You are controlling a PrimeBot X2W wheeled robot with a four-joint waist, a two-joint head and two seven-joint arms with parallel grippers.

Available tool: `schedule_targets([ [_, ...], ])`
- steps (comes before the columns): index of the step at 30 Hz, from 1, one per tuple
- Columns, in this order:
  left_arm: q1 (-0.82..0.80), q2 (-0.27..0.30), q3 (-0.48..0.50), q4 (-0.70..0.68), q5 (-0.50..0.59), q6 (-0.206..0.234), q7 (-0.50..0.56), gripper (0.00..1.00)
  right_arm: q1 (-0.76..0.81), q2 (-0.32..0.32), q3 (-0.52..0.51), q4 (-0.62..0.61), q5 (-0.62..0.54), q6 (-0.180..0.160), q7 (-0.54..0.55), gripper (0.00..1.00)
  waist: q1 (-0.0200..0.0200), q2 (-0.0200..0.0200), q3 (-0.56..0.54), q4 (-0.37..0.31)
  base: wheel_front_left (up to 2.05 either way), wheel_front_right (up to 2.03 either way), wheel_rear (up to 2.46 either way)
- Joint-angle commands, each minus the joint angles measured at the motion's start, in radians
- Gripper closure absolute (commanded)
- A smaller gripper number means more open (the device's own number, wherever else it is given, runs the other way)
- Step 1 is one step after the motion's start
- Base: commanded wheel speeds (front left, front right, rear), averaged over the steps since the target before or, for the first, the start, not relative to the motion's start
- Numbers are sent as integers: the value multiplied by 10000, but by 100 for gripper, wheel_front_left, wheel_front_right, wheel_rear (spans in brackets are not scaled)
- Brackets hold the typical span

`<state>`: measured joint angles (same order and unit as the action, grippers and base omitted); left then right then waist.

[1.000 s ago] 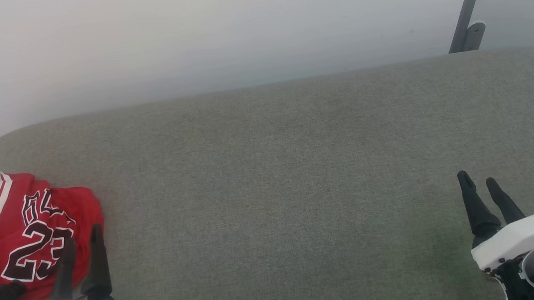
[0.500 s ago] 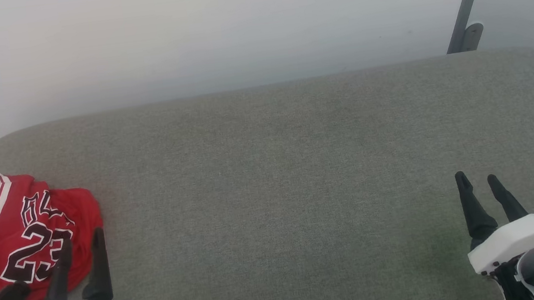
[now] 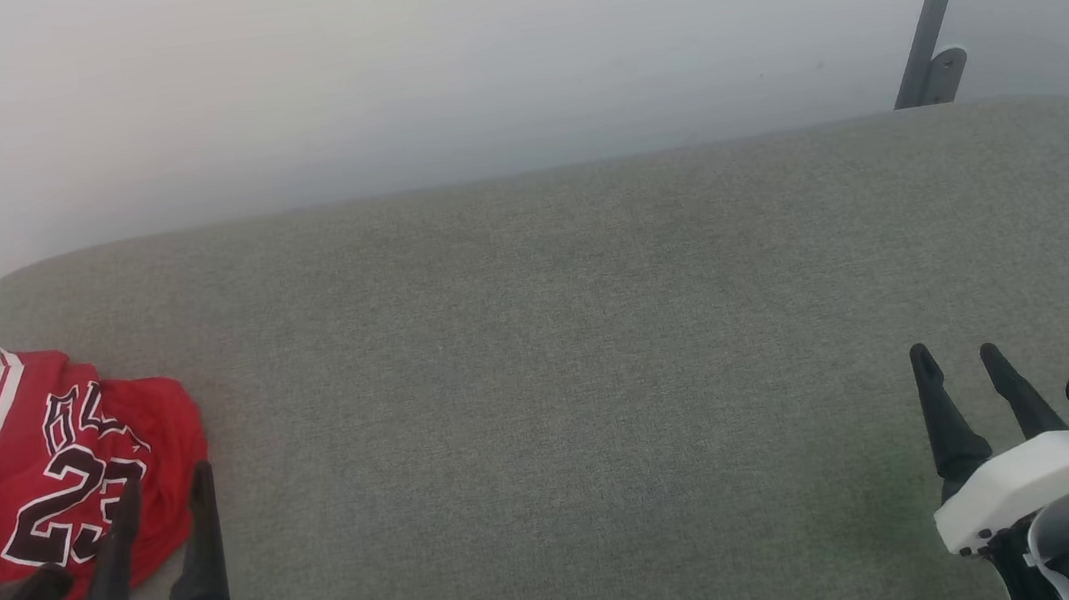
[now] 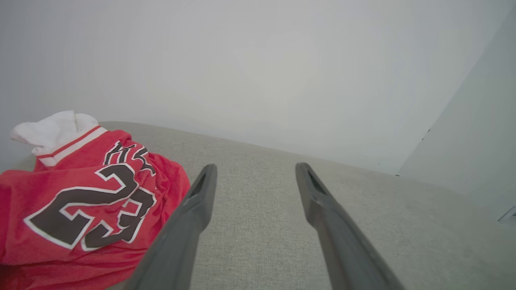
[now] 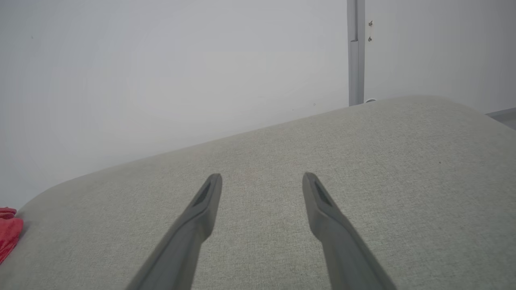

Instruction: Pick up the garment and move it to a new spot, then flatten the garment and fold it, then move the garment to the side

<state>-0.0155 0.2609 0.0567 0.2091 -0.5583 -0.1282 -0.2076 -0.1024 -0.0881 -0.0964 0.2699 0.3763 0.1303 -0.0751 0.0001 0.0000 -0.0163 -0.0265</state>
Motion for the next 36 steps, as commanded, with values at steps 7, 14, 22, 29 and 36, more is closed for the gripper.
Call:
schedule_targets([
  [7,152,149,-71,-66,619,-34,-201,0,67,41,43,-79,-688,6,-158,0,0,0,-10,0,0,0,0],
  [14,210,229,-98,-31,970,-35,-341,0,85,39,69,-116,-1242,7,-231,0,0,0,-18,-16,0,0,0],
  [22,256,344,-115,21,1376,-36,-492,0,51,49,50,-82,-1831,6,-333,0,-1,0,-34,-36,0,0,0],
  [29,315,385,-164,84,1643,-29,-582,0,60,74,115,-57,-2229,6,-400,0,-1,0,-53,-48,0,0,0],
  [36,300,378,-122,117,1557,-29,-582,0,41,84,109,8,-2225,6,-407,0,-1,0,-54,-64,0,0,0],
])
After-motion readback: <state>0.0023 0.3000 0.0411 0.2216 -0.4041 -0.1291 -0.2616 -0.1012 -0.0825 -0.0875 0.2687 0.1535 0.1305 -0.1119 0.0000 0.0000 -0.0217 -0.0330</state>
